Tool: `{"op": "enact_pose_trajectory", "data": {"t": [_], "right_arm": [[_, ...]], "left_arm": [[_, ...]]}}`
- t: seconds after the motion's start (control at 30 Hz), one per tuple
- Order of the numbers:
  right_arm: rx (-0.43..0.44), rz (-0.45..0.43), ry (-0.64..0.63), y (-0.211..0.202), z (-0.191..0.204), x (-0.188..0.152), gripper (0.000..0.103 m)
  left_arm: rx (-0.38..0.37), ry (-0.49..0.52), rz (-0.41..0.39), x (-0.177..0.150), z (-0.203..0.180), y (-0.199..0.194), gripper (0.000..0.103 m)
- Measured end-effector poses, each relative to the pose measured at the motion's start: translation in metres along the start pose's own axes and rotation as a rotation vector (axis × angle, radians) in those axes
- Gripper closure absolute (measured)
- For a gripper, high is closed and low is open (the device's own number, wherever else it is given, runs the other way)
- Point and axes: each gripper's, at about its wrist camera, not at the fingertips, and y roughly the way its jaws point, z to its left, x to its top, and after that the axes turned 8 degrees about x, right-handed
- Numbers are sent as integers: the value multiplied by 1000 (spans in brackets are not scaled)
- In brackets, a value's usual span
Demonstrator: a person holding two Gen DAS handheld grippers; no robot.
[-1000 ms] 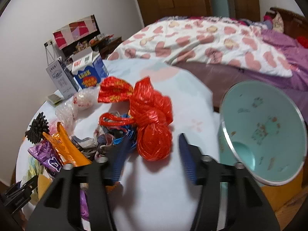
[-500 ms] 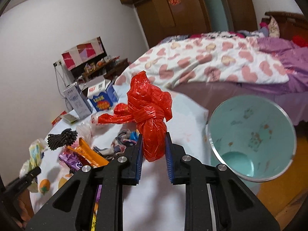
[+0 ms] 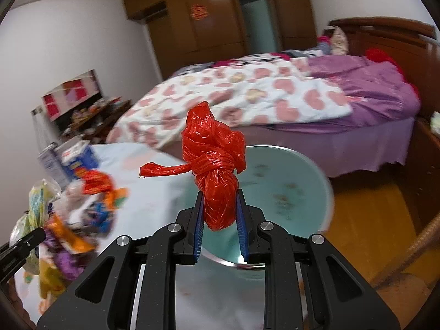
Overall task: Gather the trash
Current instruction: 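Carry both bags over the blue wastebasket and open both grippers to drop them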
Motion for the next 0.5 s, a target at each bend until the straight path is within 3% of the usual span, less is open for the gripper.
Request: {"op": "enact_pose_trajectory", "data": {"t": [0.23,0.5], "right_arm": [[-97,25,18,4,-48,-1,80],[-120,71,28,19,-75,-7,79]], "left_arm": [[-73,106,9,4,-74,18,73],[-129,202,36,7,-148,39,73]]}}
